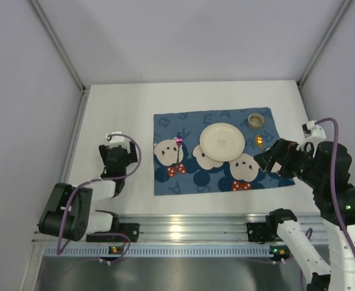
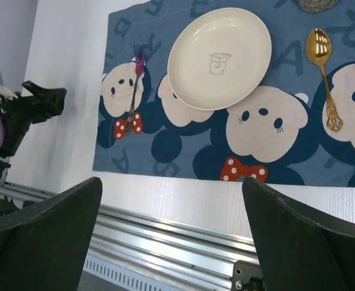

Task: Set the dinner table for one person

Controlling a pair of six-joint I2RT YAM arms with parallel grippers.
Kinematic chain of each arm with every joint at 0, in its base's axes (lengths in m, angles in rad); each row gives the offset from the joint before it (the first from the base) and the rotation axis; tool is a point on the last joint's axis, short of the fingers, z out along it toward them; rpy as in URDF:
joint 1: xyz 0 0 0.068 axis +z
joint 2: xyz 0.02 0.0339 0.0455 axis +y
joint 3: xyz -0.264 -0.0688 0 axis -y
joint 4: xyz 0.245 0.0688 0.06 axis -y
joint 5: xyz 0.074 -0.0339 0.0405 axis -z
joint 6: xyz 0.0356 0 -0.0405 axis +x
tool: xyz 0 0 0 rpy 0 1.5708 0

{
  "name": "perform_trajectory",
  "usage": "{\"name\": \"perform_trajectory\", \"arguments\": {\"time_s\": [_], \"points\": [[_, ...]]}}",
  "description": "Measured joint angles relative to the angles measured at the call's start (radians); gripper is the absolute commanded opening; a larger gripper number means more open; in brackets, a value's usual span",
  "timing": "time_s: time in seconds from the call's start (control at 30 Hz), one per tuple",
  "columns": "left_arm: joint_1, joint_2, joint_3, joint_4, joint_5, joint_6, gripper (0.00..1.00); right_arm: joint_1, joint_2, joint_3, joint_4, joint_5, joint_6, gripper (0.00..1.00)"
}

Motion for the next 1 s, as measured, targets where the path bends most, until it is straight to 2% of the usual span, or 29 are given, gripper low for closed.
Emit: {"name": "perform_trajectory", "arguments": {"time_s": [0.3,0.57,1.0], "points": [[0.031,0.125,0.094,0.029,0.113,0.000,0.97,0.000,-0.010,-0.016,0.010,-0.007,0.006,1.00],[0.050,0.138,0.106,0.046,0.166,0.002,0.97,0.000,-0.047,-0.077,0.038,-0.010,0.028,1.00],[0.069,0.244,0.117,0.180,0.155,0.082,0.96,0.000,-0.049,-0.082,0.042,-0.021,0.050,1.00]]}}
